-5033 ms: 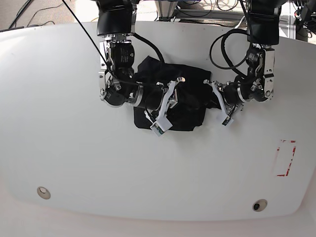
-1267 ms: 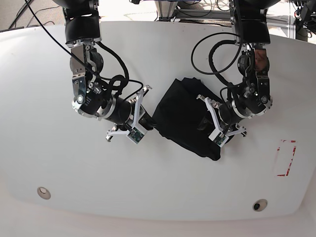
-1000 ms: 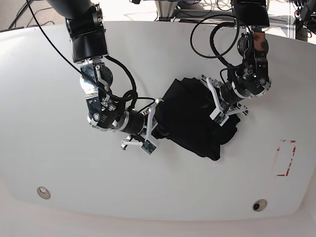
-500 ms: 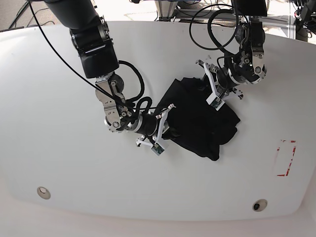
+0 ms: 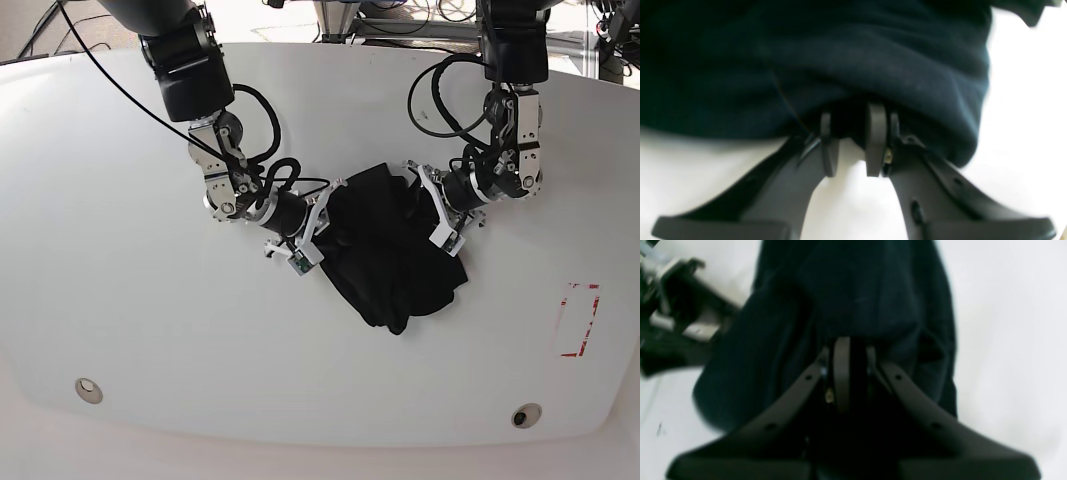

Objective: Layout the t-shirt on the table in an organized manner, then fold the t-shirt properly
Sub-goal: 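Rotate and square the bundle with both grippers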

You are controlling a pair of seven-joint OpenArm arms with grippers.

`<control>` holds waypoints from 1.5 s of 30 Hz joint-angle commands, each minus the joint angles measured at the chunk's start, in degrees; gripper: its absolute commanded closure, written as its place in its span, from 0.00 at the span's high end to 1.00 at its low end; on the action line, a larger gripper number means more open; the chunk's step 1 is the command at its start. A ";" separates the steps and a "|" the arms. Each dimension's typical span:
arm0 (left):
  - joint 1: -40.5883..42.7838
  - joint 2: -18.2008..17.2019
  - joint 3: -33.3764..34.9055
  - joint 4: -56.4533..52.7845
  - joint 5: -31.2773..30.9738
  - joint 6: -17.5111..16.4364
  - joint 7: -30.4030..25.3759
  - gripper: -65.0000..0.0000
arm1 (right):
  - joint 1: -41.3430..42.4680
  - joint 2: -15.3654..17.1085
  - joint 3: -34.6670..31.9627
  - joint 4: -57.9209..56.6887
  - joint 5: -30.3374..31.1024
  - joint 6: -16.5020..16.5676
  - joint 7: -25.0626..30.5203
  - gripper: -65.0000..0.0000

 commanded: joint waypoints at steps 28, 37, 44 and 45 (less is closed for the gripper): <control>0.58 -2.75 -2.58 28.17 4.46 2.12 9.58 0.19 | -9.21 1.75 6.10 39.28 -1.10 -2.15 -25.18 0.09; 0.31 4.19 -0.38 26.67 4.46 9.68 8.70 0.19 | -4.90 2.63 7.06 36.56 -0.66 -2.06 -25.62 0.09; 3.39 5.51 3.93 23.86 4.55 11.43 4.65 0.19 | -1.29 -1.68 6.97 32.07 -1.19 -1.97 -25.35 0.09; 4.09 5.51 4.10 23.86 4.55 11.43 4.30 0.19 | -0.68 -2.03 6.97 30.76 -1.19 -1.97 -24.91 0.09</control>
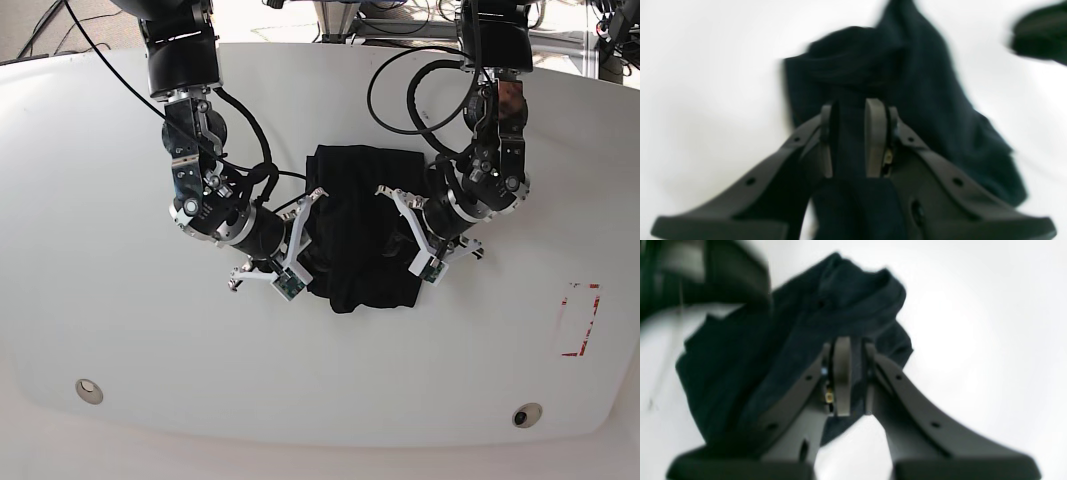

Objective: Layout the t-shirt on the table in an organized manner, then fold the t-shirt properly
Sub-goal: 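Rotate and square the bundle with both grippers, then press and tidy the folded bundle's edges with both grippers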

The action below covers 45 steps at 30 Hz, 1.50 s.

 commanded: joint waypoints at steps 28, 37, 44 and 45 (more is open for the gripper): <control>10.66 -7.23 -2.09 1.95 -1.00 -0.13 -2.21 0.19 | 15.39 2.76 -3.69 -40.82 1.55 3.82 31.22 0.09; 9.61 -6.96 -2.45 6.87 -1.00 -0.13 -2.04 0.19 | 15.04 2.76 -3.60 -22.89 1.55 3.77 17.15 0.09; 3.36 -5.64 -2.53 7.57 -0.74 0.13 -2.21 0.19 | 12.22 1.27 -3.69 -11.64 1.55 3.68 8.10 0.09; 2.13 -5.47 -2.62 7.31 -0.74 0.22 -2.21 0.19 | 11.70 0.56 -3.60 -11.28 1.46 3.68 7.92 0.09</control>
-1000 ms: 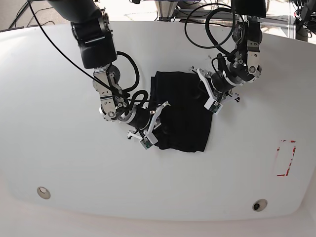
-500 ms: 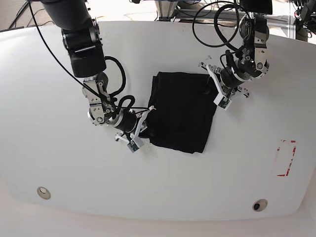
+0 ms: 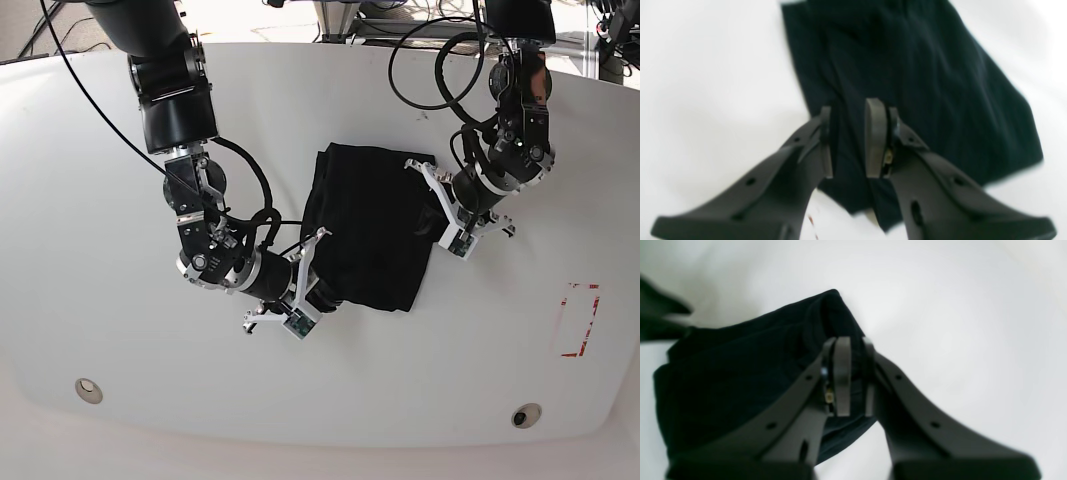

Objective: Layout the t-shirt on the table in an organized manner, then fold the t-shirt properly
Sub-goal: 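Press and tidy the folded bundle's edges with both grippers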

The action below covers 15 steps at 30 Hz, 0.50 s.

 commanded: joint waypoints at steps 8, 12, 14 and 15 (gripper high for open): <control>-8.74 0.76 -0.90 -5.51 -0.78 -0.02 -1.69 0.19 | -0.70 -3.62 -0.06 -3.30 0.43 0.10 4.14 0.09; -9.27 0.85 -0.99 -6.04 -0.78 -0.02 -1.69 0.19 | 0.35 -4.50 -0.06 -12.00 0.34 0.14 12.32 0.09; -9.18 0.85 -0.99 -6.04 -0.78 -0.02 -1.69 0.19 | 2.02 -4.50 -0.06 -17.10 0.34 0.14 16.18 0.09; -9.09 0.85 -0.99 -6.04 -0.78 -0.02 -1.69 0.19 | 2.64 -4.50 -0.06 -19.30 0.34 0.14 17.59 0.09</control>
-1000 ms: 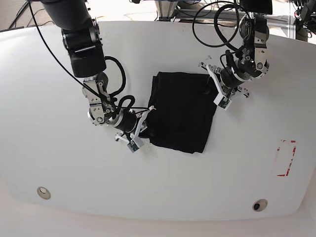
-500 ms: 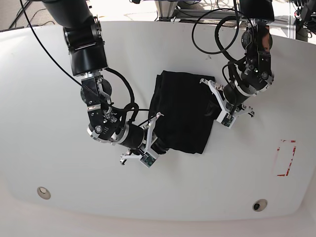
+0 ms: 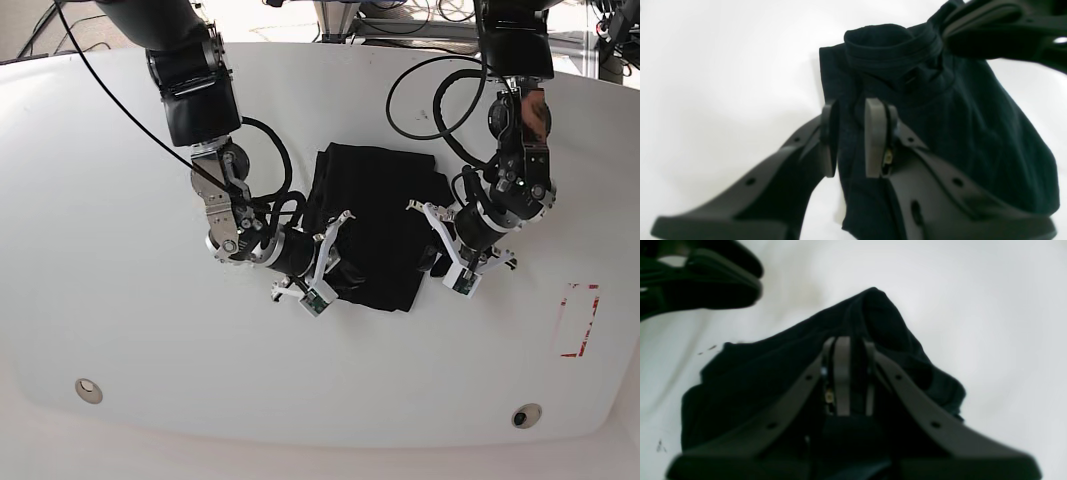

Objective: Layout the t-shirt on the table in an organized manner, then fold the t-shirt properly
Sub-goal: 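Press and tidy the folded bundle's edges with both grippers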

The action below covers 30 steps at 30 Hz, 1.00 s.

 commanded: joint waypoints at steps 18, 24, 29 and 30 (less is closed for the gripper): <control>2.31 -0.33 -0.18 1.20 -1.11 -0.08 -1.71 0.19 | 15.71 5.63 0.53 -27.33 1.31 0.06 18.98 0.09; 2.75 0.28 0.35 1.20 -1.46 -0.17 -1.80 0.19 | 12.46 7.21 0.62 -12.91 1.31 -0.08 7.64 0.09; 1.26 4.77 0.44 1.02 -1.02 -0.17 -3.03 0.19 | 6.74 8.44 3.87 2.47 1.31 -0.16 -2.21 0.09; 0.38 5.73 0.44 0.76 -1.02 -0.08 -3.82 0.19 | 4.98 8.35 5.81 6.43 1.22 -0.16 -4.93 0.09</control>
